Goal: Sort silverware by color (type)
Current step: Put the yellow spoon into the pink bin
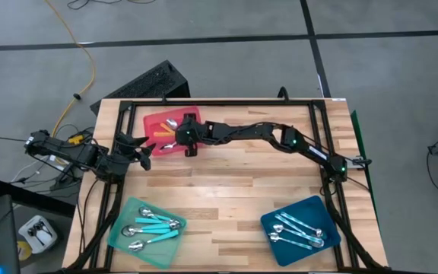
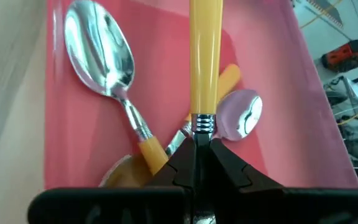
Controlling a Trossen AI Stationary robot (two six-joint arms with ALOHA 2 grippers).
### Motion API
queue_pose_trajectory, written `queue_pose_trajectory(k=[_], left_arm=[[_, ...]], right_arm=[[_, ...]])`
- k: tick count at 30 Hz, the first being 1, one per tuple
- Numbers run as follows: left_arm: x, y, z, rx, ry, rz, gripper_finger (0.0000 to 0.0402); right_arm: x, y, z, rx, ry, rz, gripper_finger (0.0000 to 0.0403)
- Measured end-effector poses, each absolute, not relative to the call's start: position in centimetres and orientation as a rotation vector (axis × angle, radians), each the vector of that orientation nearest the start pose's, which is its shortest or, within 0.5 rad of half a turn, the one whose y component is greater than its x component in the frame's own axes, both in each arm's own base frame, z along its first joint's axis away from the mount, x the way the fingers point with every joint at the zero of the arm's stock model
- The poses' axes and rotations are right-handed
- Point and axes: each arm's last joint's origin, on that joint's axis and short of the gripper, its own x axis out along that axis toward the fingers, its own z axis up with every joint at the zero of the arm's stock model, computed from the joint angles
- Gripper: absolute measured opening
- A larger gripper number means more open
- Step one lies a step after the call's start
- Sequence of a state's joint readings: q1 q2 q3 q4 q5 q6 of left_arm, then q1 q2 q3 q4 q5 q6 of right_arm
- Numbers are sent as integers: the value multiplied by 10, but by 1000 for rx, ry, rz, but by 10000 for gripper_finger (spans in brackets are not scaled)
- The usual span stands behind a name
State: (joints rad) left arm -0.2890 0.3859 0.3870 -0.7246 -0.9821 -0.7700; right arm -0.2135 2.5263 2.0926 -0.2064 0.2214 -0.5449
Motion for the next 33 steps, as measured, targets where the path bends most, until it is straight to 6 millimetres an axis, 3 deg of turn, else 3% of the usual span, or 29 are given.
queue_pose_trajectory(k=[6, 33], left_arm=[[87, -1, 208, -282, 300, 833, 190], [86, 0, 208, -274, 294, 843, 190]], right_arm=[[547, -127, 160, -599, 760, -217, 45], [547, -123, 149, -734, 813, -147, 45]])
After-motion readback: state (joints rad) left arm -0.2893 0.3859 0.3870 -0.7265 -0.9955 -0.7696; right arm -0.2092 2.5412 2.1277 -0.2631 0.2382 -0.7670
